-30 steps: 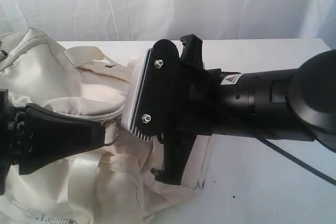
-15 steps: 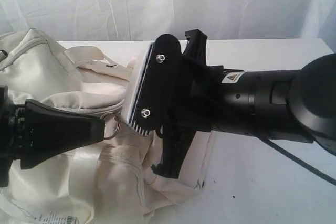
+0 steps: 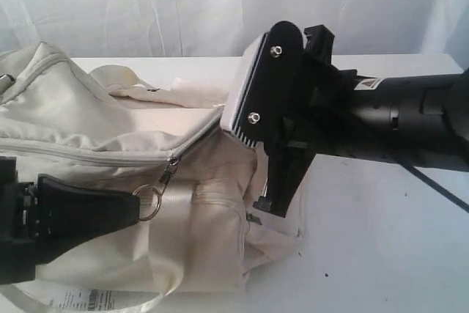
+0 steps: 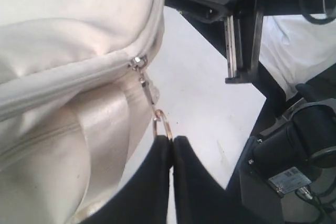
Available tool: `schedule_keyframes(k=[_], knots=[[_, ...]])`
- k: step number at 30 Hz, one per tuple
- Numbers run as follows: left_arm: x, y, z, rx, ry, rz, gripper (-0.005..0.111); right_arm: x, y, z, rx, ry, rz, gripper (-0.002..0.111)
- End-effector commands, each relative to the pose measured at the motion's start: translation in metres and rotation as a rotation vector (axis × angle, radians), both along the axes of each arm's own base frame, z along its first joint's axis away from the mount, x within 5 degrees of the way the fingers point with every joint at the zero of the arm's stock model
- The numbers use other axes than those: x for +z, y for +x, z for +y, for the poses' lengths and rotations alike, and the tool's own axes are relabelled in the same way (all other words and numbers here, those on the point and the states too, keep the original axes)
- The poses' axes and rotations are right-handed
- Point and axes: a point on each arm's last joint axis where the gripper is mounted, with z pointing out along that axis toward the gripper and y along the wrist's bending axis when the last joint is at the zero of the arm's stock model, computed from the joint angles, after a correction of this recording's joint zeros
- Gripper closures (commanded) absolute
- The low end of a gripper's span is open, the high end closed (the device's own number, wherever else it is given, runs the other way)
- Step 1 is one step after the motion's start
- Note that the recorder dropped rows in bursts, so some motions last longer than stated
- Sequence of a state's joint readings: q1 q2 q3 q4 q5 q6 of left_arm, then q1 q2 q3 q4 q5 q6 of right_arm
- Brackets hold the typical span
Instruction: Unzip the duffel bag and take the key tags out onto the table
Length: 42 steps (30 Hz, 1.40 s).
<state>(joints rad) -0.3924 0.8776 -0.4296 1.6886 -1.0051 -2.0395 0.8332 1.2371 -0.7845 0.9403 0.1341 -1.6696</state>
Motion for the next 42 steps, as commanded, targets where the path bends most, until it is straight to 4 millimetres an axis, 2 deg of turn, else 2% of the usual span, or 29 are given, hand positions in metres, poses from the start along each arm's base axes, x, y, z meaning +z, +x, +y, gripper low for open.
schedule_keyframes(k=[1,8,17,20,25,28,30,34,36,39,42], knots=[[-0.006,-0.01,0.0,-0.07,0.033,-0.001,0.107,0.024,0.024,-0.021,-0.248,0.111,-0.143,0.108],[-0.009,0.002,0.005,0.062,0.078,-0.032,0.107,0.027,0.035,-0.039,-0.309,0.109,-0.14,0.108],[-0.012,0.019,0.016,0.269,0.151,-0.084,0.107,0.045,0.041,-0.075,-0.436,0.154,-0.196,0.108],[-0.012,0.019,0.016,0.276,0.153,-0.086,0.107,0.042,0.049,-0.092,-0.51,0.139,-0.196,0.108],[-0.012,0.019,0.016,0.274,0.151,-0.084,0.107,0.019,0.059,-0.129,-0.665,0.083,-0.153,0.108],[-0.011,0.022,0.019,0.316,0.164,-0.095,0.107,0.015,0.063,-0.144,-0.729,0.071,-0.148,0.108],[-0.002,0.026,0.022,0.363,0.16,-0.138,0.107,0.017,0.065,-0.151,-0.777,0.074,-0.175,0.108],[0.028,0.03,0.035,0.522,0.148,-0.293,0.107,0.019,0.066,-0.154,-0.812,0.086,-0.196,0.108],[0.031,0.032,0.039,0.57,0.152,-0.312,0.107,0.02,0.066,-0.153,-0.84,0.154,-0.159,0.108],[0.031,0.03,0.037,0.543,0.143,-0.306,0.107,0.025,0.062,-0.154,-0.875,0.267,-0.116,0.108],[0.031,0.029,0.036,0.517,0.153,-0.324,0.107,0.034,0.049,-0.151,-0.816,0.327,-0.071,0.107]])
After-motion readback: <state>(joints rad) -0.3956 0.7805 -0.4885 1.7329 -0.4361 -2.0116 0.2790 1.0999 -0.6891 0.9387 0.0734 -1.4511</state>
